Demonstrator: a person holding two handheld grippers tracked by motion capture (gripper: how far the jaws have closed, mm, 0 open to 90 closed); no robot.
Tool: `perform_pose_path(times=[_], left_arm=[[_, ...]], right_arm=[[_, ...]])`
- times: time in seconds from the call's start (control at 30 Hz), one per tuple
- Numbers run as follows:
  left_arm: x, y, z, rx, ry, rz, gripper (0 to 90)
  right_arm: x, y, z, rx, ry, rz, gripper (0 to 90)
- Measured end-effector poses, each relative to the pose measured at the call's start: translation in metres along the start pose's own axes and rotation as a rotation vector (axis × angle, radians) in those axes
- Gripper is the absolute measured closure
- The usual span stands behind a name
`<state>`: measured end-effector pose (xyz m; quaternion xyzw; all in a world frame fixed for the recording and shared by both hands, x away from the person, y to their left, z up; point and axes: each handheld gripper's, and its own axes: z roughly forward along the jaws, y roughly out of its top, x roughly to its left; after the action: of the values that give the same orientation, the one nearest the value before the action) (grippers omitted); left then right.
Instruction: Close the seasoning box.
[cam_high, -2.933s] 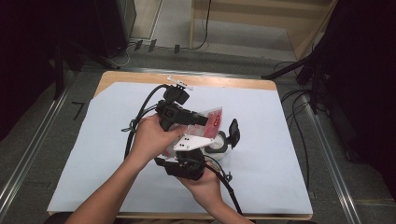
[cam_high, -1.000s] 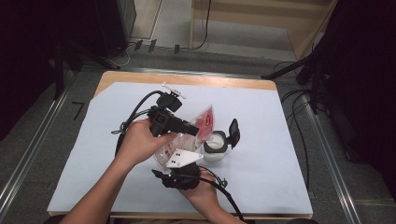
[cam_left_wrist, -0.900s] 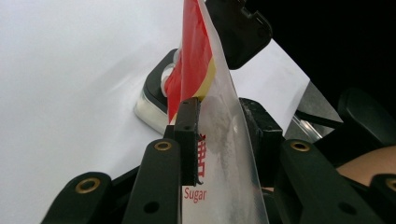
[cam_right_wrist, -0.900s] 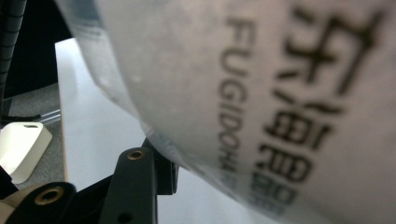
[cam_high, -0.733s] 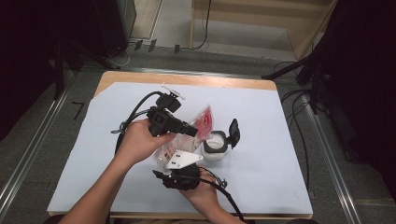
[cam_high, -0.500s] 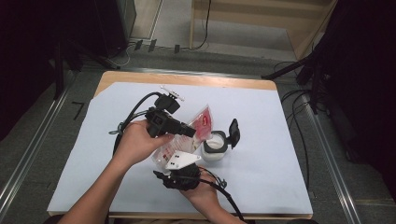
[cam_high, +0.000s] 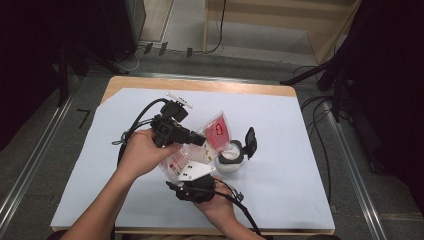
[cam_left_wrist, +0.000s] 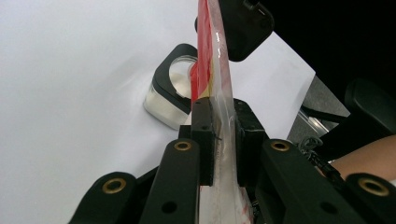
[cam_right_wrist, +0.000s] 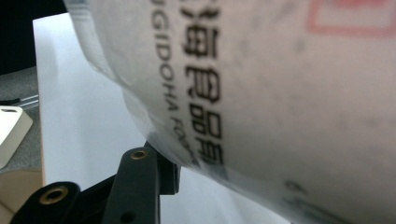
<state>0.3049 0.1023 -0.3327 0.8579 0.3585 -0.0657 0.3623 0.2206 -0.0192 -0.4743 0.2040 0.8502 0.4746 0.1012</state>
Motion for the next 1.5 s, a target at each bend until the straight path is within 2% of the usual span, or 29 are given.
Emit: perform_pose_path(times=[0.27,0.37,0.6,0.83,0.9,0.97,1.07,1.13,1.27,1.5], left_arm=[[0.003,-0.002,-0.011,-0.064,-0.01,-0.008,82.9],[0.003,-0.002,-0.016,-0.071,-0.004,0.01,82.9],[0.007,-0.004,-0.026,-0.102,-0.007,0.003,84.0],[0.01,-0.006,-0.037,-0.122,-0.004,0.011,84.6],[0.01,-0.007,-0.039,-0.114,-0.003,0.018,85.1],[0.011,-0.008,-0.04,-0.113,-0.013,0.031,85.3],[0.01,-0.009,-0.039,-0.101,-0.02,0.061,85.7],[0.01,-0.01,-0.04,-0.09,-0.015,0.077,85.9],[0.011,-0.012,-0.044,-0.099,-0.026,0.095,85.9],[0.014,-0.014,-0.047,-0.092,-0.025,0.109,85.3]], right_arm=[[-0.005,0.001,-0.004,-0.02,-0.027,-0.003,58.6],[-0.008,0.001,-0.007,-0.027,-0.043,-0.003,58.5],[-0.013,0.0,-0.009,-0.044,-0.07,-0.005,57.8],[-0.027,-0.003,-0.009,-0.055,-0.06,0.104,57.9],[-0.031,-0.003,-0.01,-0.052,-0.064,0.132,57.9],[-0.037,-0.004,-0.01,-0.04,-0.067,0.16,58.0],[-0.048,-0.006,-0.01,-0.014,-0.052,0.232,58.6],[-0.052,-0.008,-0.01,0.0,-0.056,0.24,58.8],[-0.058,-0.007,-0.013,0.0,-0.078,0.238,59.1],[-0.073,-0.008,-0.019,-0.002,-0.111,0.311,59.3]])
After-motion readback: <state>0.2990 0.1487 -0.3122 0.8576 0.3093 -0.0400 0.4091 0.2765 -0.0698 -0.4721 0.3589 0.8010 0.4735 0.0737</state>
